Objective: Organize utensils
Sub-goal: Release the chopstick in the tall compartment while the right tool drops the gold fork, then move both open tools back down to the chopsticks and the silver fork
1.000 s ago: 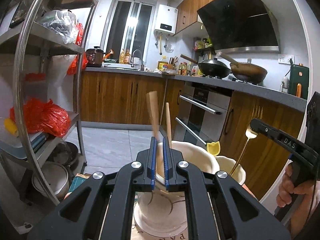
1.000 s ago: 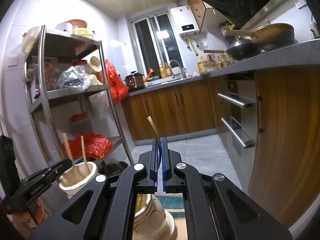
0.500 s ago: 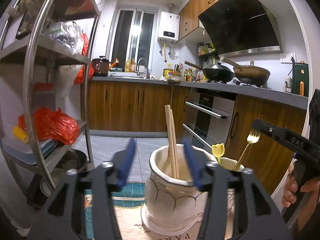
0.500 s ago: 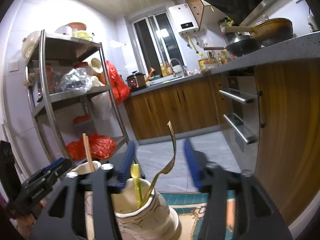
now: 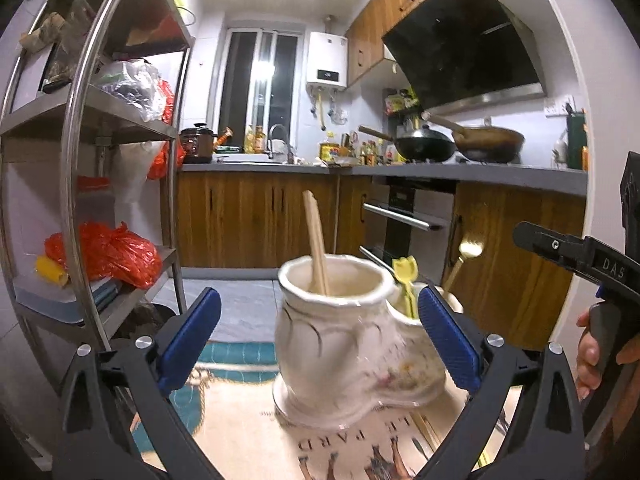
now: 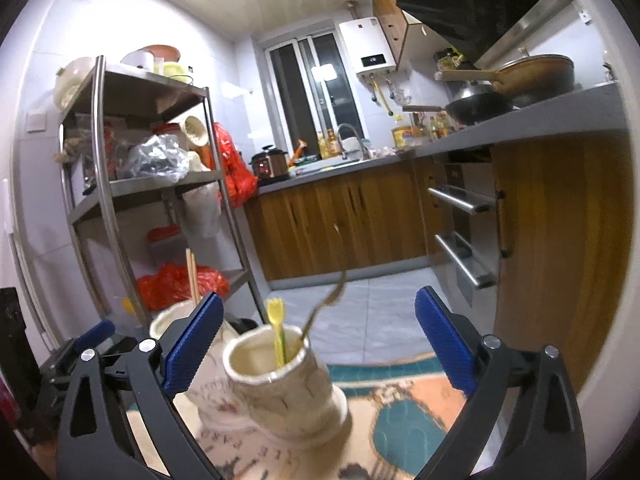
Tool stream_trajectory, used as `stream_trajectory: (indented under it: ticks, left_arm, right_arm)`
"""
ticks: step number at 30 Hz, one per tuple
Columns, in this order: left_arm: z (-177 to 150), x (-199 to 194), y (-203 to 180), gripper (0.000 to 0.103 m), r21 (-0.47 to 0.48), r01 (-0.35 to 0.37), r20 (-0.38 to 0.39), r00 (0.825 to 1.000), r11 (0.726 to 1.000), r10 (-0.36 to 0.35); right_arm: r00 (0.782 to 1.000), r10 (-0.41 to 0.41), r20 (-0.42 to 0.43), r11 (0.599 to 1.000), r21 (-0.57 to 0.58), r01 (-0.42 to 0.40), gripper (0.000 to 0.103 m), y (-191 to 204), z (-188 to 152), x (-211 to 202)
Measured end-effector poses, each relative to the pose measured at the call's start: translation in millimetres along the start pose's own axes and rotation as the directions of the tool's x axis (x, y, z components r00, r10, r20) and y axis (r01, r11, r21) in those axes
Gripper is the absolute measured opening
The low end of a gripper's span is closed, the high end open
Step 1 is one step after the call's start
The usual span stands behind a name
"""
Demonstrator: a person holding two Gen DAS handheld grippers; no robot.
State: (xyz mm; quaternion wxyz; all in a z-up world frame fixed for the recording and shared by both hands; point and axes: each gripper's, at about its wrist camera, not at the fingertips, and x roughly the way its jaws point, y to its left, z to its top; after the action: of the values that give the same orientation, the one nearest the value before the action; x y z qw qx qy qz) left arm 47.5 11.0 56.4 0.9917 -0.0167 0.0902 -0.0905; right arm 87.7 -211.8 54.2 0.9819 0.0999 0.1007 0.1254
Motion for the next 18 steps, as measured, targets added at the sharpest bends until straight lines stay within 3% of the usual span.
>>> stream_trajectory:
  ticks: [12,18]
  left_arm:
    - [-24.6,-10.4,-10.5,0.097,-0.025,0.056,-0.122,0.991,0.998,-0.059]
    - [-39.0,-4.2,-17.9,0.097,-0.028,0.070,-0.240,0.968,0.997,-0.074]
  right_arm:
    - [0.985,-0.102,-0.138,0.993,0.042,0.108,0.097,-34.0,-37.7,-19.6]
    - [0.961,-0.140,-0.238,0.989,0.005,0.146,0.097,-42.2,-48.7,-6.5]
